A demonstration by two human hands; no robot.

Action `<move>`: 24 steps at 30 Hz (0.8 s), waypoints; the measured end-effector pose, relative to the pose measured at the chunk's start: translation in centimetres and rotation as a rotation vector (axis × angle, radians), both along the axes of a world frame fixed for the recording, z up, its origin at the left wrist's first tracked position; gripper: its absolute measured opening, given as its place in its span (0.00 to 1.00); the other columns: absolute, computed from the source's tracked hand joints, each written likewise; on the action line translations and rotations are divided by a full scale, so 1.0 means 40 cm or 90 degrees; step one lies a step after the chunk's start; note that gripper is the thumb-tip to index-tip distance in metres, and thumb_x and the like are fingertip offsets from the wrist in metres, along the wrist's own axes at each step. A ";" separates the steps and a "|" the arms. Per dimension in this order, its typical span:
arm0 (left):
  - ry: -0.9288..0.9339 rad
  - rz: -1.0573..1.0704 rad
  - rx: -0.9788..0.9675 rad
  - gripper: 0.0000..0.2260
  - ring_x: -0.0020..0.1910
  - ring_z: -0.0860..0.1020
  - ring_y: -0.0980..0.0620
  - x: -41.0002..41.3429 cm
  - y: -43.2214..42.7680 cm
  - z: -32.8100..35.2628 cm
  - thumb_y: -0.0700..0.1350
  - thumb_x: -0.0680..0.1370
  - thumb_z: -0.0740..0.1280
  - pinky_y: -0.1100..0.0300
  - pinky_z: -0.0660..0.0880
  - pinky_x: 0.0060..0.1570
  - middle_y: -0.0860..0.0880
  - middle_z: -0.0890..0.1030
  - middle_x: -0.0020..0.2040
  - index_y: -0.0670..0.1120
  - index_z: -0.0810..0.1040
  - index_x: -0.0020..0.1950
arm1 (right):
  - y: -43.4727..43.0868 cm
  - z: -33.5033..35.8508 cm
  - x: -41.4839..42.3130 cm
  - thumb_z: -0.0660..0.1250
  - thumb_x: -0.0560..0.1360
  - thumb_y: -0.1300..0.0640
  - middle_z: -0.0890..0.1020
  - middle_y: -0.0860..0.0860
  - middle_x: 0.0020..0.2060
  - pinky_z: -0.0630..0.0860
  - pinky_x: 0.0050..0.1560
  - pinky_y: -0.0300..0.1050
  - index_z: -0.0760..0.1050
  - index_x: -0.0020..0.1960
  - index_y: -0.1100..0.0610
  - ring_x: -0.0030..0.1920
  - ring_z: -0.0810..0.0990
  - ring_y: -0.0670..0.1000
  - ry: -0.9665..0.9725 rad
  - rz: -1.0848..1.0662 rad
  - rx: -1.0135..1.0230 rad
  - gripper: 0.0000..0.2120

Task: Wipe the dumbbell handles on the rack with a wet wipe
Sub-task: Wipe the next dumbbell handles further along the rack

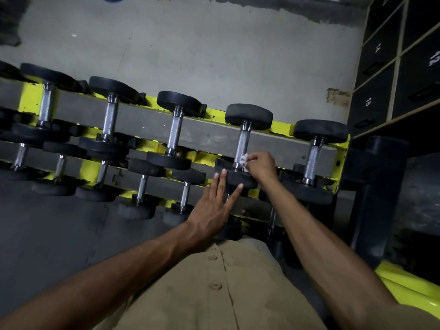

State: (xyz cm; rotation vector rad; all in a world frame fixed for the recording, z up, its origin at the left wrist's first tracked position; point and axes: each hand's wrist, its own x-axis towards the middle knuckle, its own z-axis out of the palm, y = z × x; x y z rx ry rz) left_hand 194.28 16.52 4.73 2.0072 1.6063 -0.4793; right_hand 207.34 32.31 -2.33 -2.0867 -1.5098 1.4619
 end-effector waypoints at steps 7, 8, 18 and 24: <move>-0.018 -0.075 0.058 0.42 0.81 0.30 0.34 -0.031 0.019 0.012 0.41 0.83 0.62 0.40 0.44 0.82 0.34 0.26 0.79 0.47 0.32 0.84 | 0.089 0.043 -0.067 0.70 0.73 0.62 0.85 0.54 0.45 0.78 0.47 0.52 0.80 0.46 0.56 0.46 0.82 0.57 -0.011 -0.113 0.252 0.03; -0.026 -0.090 0.066 0.41 0.81 0.29 0.35 -0.035 0.021 0.007 0.41 0.83 0.61 0.40 0.44 0.83 0.35 0.26 0.80 0.46 0.33 0.85 | 0.061 0.054 -0.066 0.69 0.74 0.62 0.82 0.53 0.46 0.77 0.45 0.51 0.78 0.46 0.56 0.47 0.80 0.56 -0.019 -0.071 0.309 0.03; -0.045 -0.113 0.078 0.40 0.81 0.30 0.36 -0.047 0.022 -0.007 0.35 0.82 0.59 0.40 0.46 0.82 0.37 0.28 0.81 0.45 0.35 0.85 | 0.127 0.069 -0.007 0.67 0.75 0.56 0.82 0.48 0.57 0.79 0.39 0.50 0.78 0.55 0.51 0.48 0.81 0.57 -0.239 0.519 0.533 0.09; -0.045 -0.092 0.076 0.38 0.81 0.31 0.36 -0.041 0.018 -0.001 0.36 0.82 0.57 0.40 0.47 0.82 0.37 0.29 0.81 0.45 0.37 0.85 | 0.108 0.132 -0.064 0.64 0.78 0.53 0.84 0.51 0.46 0.77 0.40 0.48 0.79 0.50 0.50 0.45 0.83 0.58 -0.326 0.932 0.301 0.05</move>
